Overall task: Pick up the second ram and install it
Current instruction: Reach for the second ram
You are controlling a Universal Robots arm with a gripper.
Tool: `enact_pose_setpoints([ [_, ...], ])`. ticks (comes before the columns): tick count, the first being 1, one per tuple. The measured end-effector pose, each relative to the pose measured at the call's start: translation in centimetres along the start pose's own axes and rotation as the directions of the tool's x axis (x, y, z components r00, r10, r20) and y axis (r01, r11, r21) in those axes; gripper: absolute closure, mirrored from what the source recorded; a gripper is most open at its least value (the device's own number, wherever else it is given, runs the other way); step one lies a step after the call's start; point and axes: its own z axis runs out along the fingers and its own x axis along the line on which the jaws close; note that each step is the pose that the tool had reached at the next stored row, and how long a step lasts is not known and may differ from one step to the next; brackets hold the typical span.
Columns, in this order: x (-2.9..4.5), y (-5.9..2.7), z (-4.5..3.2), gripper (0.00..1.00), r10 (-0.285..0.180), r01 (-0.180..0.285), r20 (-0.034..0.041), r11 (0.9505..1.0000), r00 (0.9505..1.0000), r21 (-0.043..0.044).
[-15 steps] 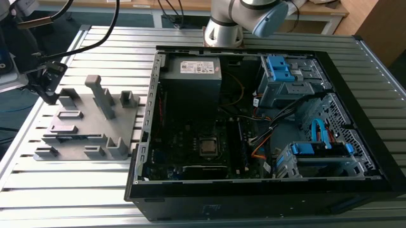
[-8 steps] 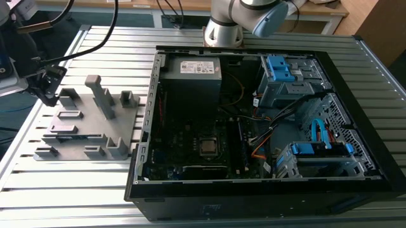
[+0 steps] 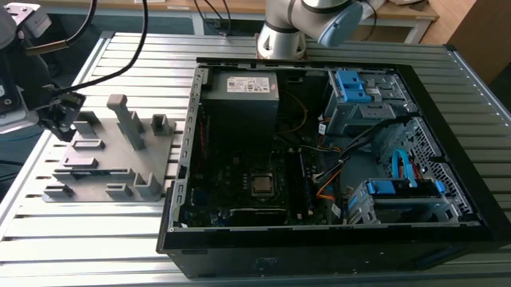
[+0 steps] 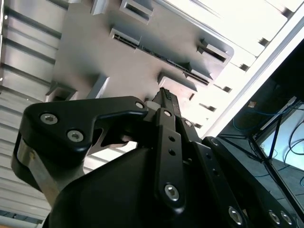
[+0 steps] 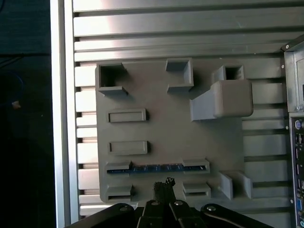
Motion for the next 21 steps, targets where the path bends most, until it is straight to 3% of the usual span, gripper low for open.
enact_pose_setpoints([
  [14, -0.83, -0.11, 2.37, 0.90, -0.003, 0.003, -0.0007, 1.0000, 1.0000, 0.0029],
  [21, -0.92, -0.13, 3.06, 0.90, -0.004, 0.004, -0.0010, 1.0000, 1.0000, 0.0037],
])
